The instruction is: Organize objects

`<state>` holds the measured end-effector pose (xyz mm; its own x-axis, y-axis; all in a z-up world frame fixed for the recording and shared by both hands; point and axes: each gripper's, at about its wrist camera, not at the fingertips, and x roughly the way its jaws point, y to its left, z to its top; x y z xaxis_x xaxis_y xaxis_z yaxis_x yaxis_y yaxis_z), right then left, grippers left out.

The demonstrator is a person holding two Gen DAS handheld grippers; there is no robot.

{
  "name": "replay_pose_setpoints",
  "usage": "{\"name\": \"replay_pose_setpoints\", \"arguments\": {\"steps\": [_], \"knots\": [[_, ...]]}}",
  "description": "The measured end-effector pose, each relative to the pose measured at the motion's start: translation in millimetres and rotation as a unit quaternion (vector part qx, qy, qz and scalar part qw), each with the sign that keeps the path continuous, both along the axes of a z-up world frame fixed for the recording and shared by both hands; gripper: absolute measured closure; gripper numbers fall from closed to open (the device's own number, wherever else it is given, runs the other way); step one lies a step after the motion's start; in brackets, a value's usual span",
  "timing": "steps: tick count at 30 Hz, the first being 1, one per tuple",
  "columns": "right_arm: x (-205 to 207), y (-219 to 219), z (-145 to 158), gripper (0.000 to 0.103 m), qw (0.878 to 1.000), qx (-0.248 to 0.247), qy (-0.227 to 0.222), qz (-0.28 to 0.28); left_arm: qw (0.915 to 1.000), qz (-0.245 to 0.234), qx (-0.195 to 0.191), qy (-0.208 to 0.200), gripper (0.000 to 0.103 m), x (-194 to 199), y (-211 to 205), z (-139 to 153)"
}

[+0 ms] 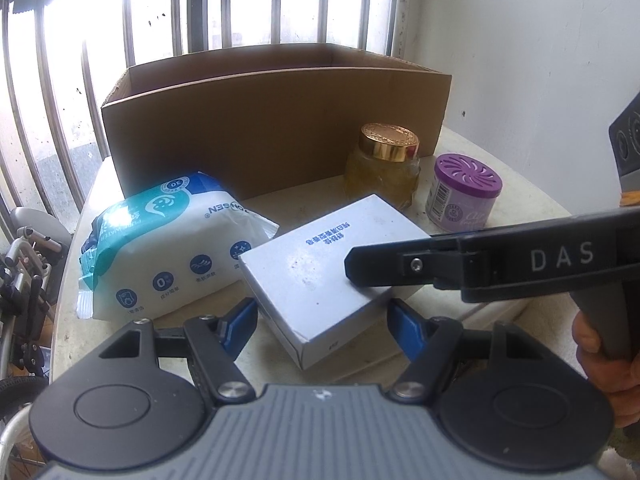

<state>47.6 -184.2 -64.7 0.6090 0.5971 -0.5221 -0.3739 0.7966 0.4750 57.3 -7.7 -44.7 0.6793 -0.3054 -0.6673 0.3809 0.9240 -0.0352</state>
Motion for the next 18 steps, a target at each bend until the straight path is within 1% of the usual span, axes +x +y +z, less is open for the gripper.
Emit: {"name": "replay_pose_setpoints", "arguments": {"steps": [18], "knots": [[0.9,-0.2,-2.2,0.04,1.0,0.001,0.001,-0.001,1.0,-0.001,-0.001,0.002,0.03,0.8,0.0,-0.4]]}}
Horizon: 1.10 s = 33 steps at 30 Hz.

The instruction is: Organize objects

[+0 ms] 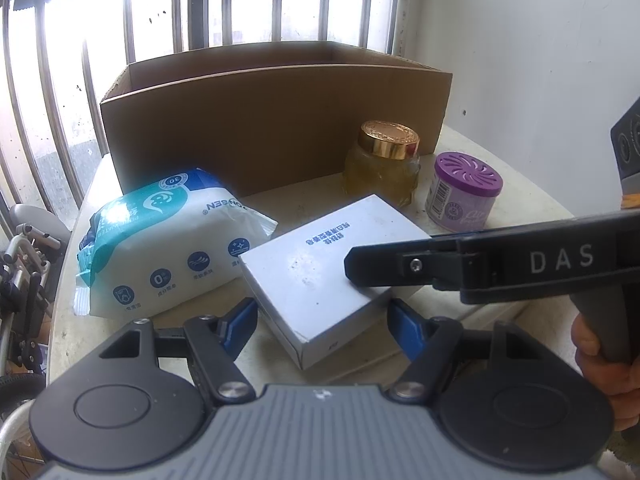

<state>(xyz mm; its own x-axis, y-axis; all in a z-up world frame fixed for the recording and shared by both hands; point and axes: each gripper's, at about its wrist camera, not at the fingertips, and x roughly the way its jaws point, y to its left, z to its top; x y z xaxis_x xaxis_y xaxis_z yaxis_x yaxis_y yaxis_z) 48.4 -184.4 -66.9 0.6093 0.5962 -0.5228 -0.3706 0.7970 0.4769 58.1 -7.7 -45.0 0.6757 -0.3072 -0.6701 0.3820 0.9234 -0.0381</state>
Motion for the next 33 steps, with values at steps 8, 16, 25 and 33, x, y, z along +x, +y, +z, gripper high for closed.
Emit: {"name": "replay_pose_setpoints", "arguments": {"steps": [8,16,25,33], "knots": [[-0.1,-0.1,-0.5,0.04,1.0,0.0,-0.001,0.0,1.0,0.002,-0.002,0.0,0.03,-1.1,0.3,-1.0],[-0.6,0.2,-0.3,0.04,1.0,0.001,0.0,-0.001,1.0,0.002,-0.003,0.001,0.03,-1.3,0.9,-0.5],[-0.9,0.4,-0.4,0.04,1.0,0.001,0.0,-0.002,1.0,0.002,-0.002,0.001,0.03,-1.4,0.8,-0.3],[-1.0,0.0,-0.6,0.04,1.0,0.002,0.001,-0.003,1.0,0.003,-0.004,0.002,0.03,-1.6,1.3,-0.2]]}}
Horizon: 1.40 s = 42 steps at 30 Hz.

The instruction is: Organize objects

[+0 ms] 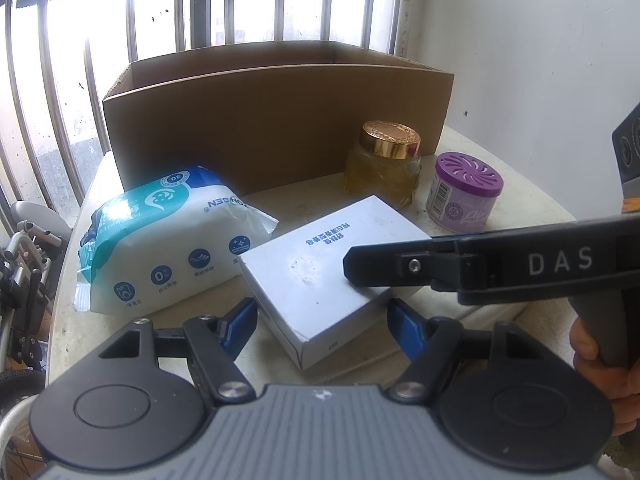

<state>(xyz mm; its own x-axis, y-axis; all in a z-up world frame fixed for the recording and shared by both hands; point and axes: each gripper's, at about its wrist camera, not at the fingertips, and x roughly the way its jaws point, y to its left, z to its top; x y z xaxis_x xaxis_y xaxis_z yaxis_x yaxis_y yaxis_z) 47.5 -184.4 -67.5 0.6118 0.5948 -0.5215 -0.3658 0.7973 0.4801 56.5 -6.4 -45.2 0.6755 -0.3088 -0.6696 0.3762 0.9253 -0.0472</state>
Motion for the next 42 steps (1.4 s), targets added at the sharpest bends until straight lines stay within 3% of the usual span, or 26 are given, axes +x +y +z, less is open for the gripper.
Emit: {"name": "replay_pose_setpoints", "arguments": {"steps": [14,25,34,42], "knots": [[-4.6,3.0,6.8,0.04,1.0,0.005,-0.017,-0.005,0.9997,0.012,-0.01,-0.02,0.03,-7.9,3.3,10.5],[-17.4,6.3,36.4,0.04,0.997,0.017,-0.07,-0.009,0.9971,0.024,-0.021,-0.069,0.03,-22.8,11.3,41.4],[-11.8,10.9,84.2,0.04,0.993,0.02,-0.117,-0.004,0.992,0.028,-0.05,-0.112,0.03,-13.4,28.7,90.0],[25.9,11.1,137.3,0.04,0.989,0.03,-0.145,0.002,0.9871,0.033,-0.065,-0.143,0.03,18.6,30.6,133.4]]}}
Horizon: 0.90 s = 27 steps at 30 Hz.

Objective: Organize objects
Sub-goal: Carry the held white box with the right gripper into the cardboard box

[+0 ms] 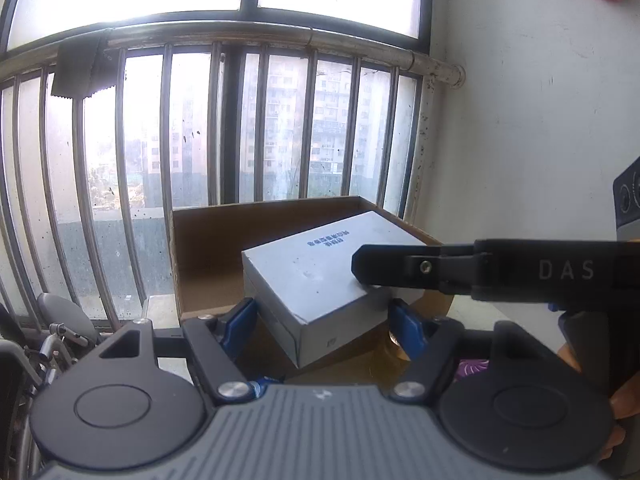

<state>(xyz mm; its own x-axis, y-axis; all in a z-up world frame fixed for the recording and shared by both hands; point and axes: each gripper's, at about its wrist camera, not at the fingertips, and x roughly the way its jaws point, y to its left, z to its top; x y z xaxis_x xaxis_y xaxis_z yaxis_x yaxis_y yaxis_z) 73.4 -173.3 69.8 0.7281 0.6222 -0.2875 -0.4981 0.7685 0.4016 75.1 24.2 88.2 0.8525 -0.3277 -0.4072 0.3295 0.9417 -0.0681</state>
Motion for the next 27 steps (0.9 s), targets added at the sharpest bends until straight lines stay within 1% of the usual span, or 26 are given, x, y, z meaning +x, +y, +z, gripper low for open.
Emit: {"name": "replay_pose_setpoints", "arguments": {"steps": [3,6,9,12,14,17,19,20,25,27], "knots": [[18.7,-0.2,19.7,0.04,1.0,-0.007,-0.008,0.004,1.0,0.004,0.002,-0.007,0.029,17.6,-7.1,11.6],[45.3,0.5,36.4,0.039,1.0,-0.014,-0.003,0.011,0.9999,0.012,-0.006,0.004,0.029,41.2,-9.3,20.8],[81.1,-0.2,44.0,0.038,0.999,-0.013,0.022,0.021,0.9995,0.022,0.002,0.022,0.029,70.6,-11.7,25.0],[128.3,1.9,42.2,0.038,0.997,-0.008,0.066,0.035,0.9979,0.033,0.011,0.055,0.029,106.6,-13.5,23.1],[161.0,2.3,35.5,0.038,0.994,-0.004,0.1,0.044,0.996,0.038,0.013,0.079,0.029,130.3,-13.8,19.7],[209.3,4.0,20.3,0.038,0.986,0.003,0.158,0.055,0.991,0.045,0.014,0.125,0.029,169.0,-12.1,10.6],[236.9,4.7,8.5,0.038,0.98,0.007,0.19,0.06,0.9844,0.053,0.012,0.168,0.029,200.3,-9.9,-1.2],[252.5,7.0,-1.6,0.038,0.976,0.008,0.21,0.064,0.9816,0.057,0.013,0.182,0.029,211.2,-9.8,-6.1],[315.4,11.7,-44.2,0.038,0.954,0.017,0.288,0.078,0.9672,0.075,0.049,0.237,0.029,254.3,-12.7,-39.3],[334.4,15.1,-60.4,0.038,0.946,0.017,0.312,0.084,0.9608,0.082,0.051,0.26,0.029,271.1,-12.6,-49.2]]}}
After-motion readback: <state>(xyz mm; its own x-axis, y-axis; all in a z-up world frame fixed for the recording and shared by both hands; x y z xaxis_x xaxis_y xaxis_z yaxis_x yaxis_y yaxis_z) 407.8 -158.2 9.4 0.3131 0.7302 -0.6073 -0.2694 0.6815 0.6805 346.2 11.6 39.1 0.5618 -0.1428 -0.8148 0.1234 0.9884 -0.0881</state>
